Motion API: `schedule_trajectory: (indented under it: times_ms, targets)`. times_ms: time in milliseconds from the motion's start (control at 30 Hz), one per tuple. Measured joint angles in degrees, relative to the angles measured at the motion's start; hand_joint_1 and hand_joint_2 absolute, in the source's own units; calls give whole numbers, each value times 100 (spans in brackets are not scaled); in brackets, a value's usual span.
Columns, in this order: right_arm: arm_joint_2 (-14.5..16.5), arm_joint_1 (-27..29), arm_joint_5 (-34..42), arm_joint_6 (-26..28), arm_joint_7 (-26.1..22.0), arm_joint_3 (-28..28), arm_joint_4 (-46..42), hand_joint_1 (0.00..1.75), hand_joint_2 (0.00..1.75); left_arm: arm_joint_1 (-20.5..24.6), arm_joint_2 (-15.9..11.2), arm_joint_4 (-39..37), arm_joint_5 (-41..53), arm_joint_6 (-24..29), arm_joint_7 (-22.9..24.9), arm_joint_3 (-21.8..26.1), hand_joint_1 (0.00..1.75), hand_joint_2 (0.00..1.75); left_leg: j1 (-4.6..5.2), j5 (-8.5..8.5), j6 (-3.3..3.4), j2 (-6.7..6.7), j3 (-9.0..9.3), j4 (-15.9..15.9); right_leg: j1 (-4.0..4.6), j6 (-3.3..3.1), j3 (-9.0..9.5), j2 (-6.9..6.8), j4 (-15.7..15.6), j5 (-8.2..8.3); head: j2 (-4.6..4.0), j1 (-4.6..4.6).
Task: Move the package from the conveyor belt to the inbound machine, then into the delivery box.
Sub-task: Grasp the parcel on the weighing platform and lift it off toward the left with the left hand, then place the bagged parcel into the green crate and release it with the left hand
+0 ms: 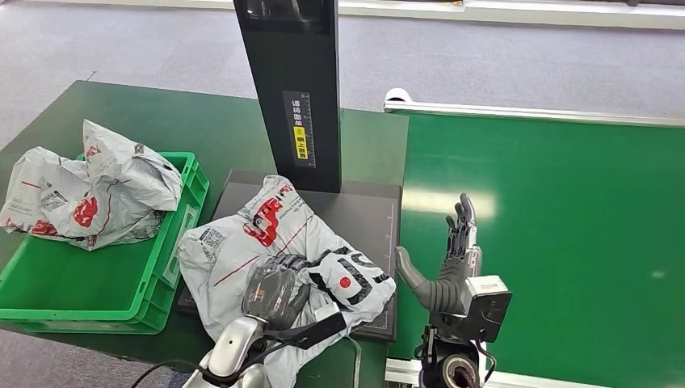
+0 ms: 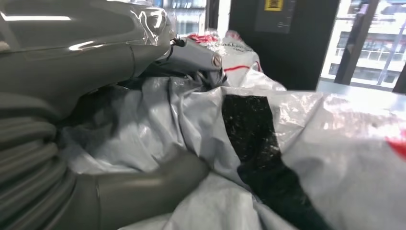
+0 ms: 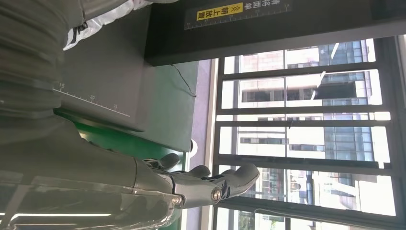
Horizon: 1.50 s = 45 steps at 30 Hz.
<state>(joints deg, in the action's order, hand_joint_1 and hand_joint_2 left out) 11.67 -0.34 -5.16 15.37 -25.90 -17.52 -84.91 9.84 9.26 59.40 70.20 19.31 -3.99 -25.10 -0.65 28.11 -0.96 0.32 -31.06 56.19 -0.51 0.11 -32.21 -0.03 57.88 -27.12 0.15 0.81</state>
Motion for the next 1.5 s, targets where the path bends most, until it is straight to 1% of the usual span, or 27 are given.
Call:
schedule_trajectory:
  times_ms: [167, 300, 433, 533, 667, 767, 867, 967, 1033, 1200, 1300, 1400, 1500]
  targets:
    - [0, 0, 0, -15, 0, 20, 0, 0, 175, -39, 34, 127, -632, -49, -189, 193, 175, 175, 0, 0, -1, 0, 4, 0, 0, 0, -2, 0, 1, 0, -1, -1]
    - [0, 0, 2, -18, 1, 31, 0, 0, 175, -157, 41, 409, -1356, -149, -380, 393, 175, 175, 0, 0, -1, 1, -1, 0, 0, 0, -10, 1, 1, -1, -1, 0]
    - [0, 0, 14, -9, 2, 36, 0, 0, 175, -261, 40, 672, -1781, -179, -576, 544, 175, 175, 0, 0, -1, 1, -7, 0, 0, 0, -15, 1, 1, -1, -1, -1]
    - [-1, 4, 48, 62, 1, 41, 0, 0, 175, -426, 31, 1070, -2569, -151, -1026, 638, 175, 175, 0, 0, -1, 4, -13, 0, 1, 0, -24, 2, 1, -1, 0, 1]
    - [-2, 16, 99, 177, -43, 57, 0, 0, 175, -741, -31, 2102, -3680, -132, -1626, 691, 175, 175, -1, 0, -1, 3, -27, 0, 1, 0, -37, 1, 1, -1, 0, 1]
    - [-2, 32, 128, 239, -84, 72, 4, 0, 175, -971, -91, 2994, -4008, 211, -2065, 718, 175, 175, -1, 0, -1, 4, -33, 0, 1, 0, -45, 2, 1, -1, 0, 0]
    - [-2, 48, 157, 266, -108, 83, 23, 0, 175, -1127, -125, 3783, -4103, 917, -2438, 814, 175, 175, -1, 0, -1, 3, -38, 0, 1, 0, -49, 2, 1, -1, 1, 0]
    - [12, 84, 195, 287, -152, 87, 46, 0, 175, -1229, -154, 4386, -4318, 1693, -2845, 974, 175, 175, -1, 0, -1, 2, -39, 0, 2, -1, -49, 2, 1, -1, 0, 0]
    - [42, 111, 208, 303, -180, 86, 52, 0, 175, -1272, -183, 4683, -4447, 1958, -3015, 1080, 175, 175, -1, 0, -1, 2, -39, -1, 2, -1, -49, 1, 1, -2, -1, 0]
    - [93, 134, 207, 337, -201, 81, 52, 0, 175, -1341, -222, 5071, -4525, 2040, -3138, 1221, 175, 175, -1, 0, -1, 3, -38, -1, 2, -1, -48, 1, 1, -1, -1, -1]
    - [107, 135, 206, 341, -202, 67, 59, 0, 175, -1366, -156, 5241, -4662, 2048, -3416, 1423, 175, 175, -1, 0, -1, 3, -38, 0, 1, -1, -48, 1, 1, -1, 1, -1]
    - [109, 132, 215, 352, -213, 28, 91, 0, 175, -1311, -13, 5458, -4854, 2057, -3572, 1862, 175, 175, -1, 0, -1, 2, -38, 0, 2, -1, -49, 1, 1, -1, 0, -1]
    - [109, 124, 256, 370, -225, -26, 134, 0, 175, -1103, 120, 5538, -4992, 2066, -3587, 2534, 175, 175, -4, 0, -2, 2, -38, -1, 5, -1, -49, 1, 1, -1, -1, -1]
